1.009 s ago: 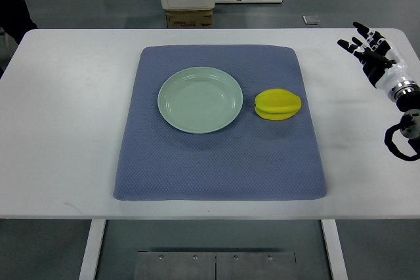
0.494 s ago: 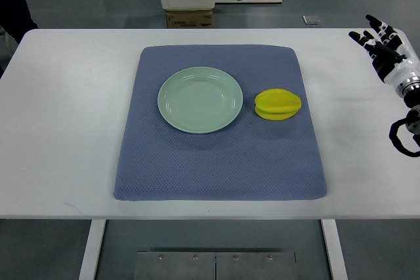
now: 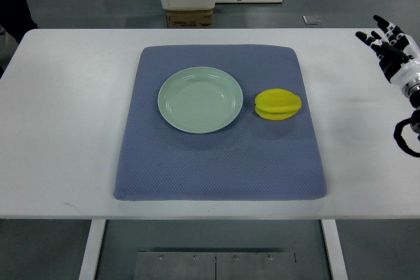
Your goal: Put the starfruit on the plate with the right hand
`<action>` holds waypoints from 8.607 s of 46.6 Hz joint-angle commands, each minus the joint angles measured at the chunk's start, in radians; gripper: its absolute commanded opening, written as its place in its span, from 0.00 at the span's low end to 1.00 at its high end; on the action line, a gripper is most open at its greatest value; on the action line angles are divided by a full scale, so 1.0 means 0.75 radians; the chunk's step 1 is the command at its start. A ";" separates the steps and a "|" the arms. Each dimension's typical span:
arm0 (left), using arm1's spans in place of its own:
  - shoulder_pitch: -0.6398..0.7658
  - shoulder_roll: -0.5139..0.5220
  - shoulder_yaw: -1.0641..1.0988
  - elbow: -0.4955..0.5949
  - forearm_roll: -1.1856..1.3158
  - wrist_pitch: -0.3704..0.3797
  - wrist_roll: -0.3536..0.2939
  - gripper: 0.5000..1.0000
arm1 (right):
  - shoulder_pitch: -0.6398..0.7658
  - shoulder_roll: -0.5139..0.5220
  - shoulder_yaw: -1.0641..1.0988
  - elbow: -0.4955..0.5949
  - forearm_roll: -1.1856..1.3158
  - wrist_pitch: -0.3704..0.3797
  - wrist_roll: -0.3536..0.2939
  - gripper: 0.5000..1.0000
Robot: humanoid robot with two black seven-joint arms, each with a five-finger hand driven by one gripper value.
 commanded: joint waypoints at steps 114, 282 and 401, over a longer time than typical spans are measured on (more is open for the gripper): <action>0.000 0.000 -0.001 0.000 0.000 -0.001 0.000 1.00 | -0.092 -0.023 0.033 0.106 -0.018 0.052 0.094 0.97; 0.000 0.000 0.001 0.000 0.000 -0.001 0.000 1.00 | 0.250 -0.164 -0.914 0.664 -0.754 -0.558 0.292 0.00; 0.000 0.000 0.001 0.000 0.000 0.001 0.000 1.00 | 0.452 0.349 -0.898 0.483 -0.609 -0.366 0.221 0.00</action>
